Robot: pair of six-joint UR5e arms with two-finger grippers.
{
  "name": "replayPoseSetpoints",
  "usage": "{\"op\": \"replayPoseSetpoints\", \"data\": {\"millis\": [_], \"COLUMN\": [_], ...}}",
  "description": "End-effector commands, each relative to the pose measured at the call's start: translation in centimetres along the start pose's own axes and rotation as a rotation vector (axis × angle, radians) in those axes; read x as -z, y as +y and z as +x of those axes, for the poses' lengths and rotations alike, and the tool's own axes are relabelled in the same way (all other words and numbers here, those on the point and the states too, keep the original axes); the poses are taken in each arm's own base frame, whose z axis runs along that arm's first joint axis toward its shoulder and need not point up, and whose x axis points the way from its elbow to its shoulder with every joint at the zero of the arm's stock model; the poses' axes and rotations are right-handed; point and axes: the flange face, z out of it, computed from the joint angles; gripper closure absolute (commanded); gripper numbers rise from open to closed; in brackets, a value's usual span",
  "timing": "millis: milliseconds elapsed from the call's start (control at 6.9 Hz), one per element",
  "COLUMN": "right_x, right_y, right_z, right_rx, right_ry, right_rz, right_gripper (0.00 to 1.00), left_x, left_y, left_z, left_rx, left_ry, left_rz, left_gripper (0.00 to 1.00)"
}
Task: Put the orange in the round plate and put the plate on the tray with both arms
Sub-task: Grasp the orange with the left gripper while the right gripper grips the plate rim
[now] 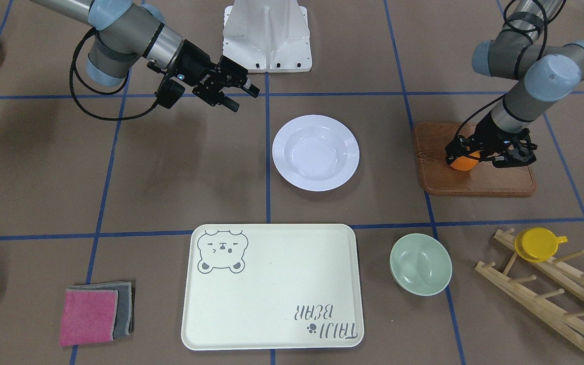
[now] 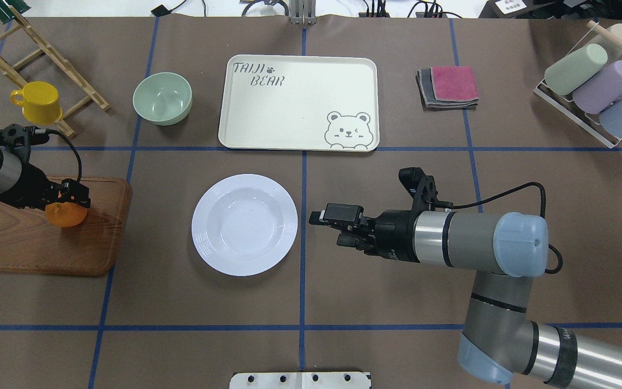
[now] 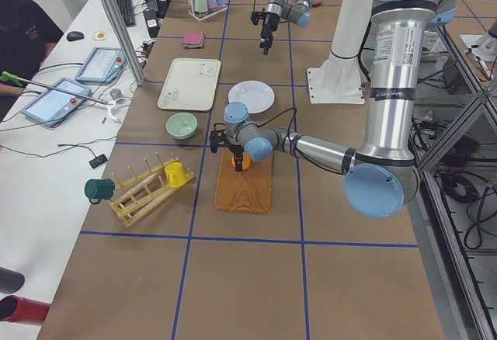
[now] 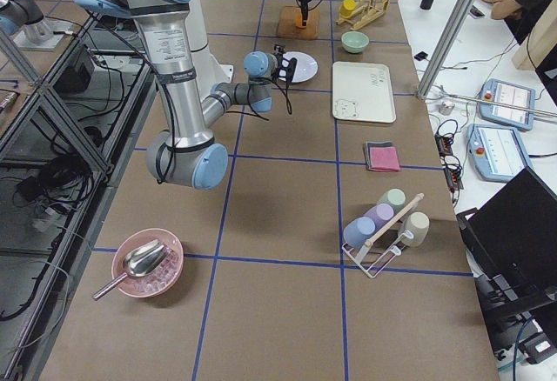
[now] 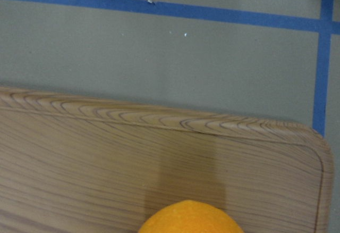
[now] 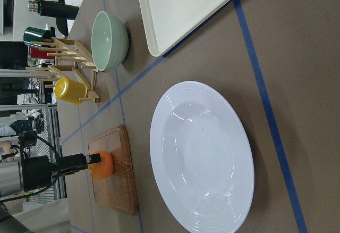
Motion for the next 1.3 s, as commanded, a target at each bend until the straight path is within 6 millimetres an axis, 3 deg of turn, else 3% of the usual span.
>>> {"op": "replayPoseSetpoints", "data": {"millis": [0,145,580,870,1014,1159], "right_x": [-2.8,-4.2,-5.0,-9.1,-9.4,-9.6], "right_y": [1.0,0.7,-0.3,-1.2,-1.3,-1.5], "right_z": [-0.2,0.5,1.5,2.7,2.6,3.1], "right_rx": [-0.003,0.0,0.005,0.064,0.063,0.062], "right_ry": [-0.011,-0.01,0.005,0.054,0.056,0.065], "right_rz": [0.03,0.061,0.128,0.15,0.151,0.153], "right_gripper": [0.0,0.0,0.0,0.0,0.0,0.0], "left_x": [0.5,1.3,6.4,5.1,4.5,2.7], "left_y": [-0.2,-1.1,-3.7,-0.5,0.5,3.0], "left_z": [1.3,4.4,17.0,24.8,27.0,30.3], "left_rx": [-0.005,-0.003,0.098,0.139,0.137,0.144], "left_ry": [0.018,0.035,0.065,0.105,0.102,0.1], "left_rz": [-0.003,-0.029,-0.023,-0.07,-0.039,-0.044], "left_gripper": [0.27,0.28,0.29,0.29,0.28,0.28]}}
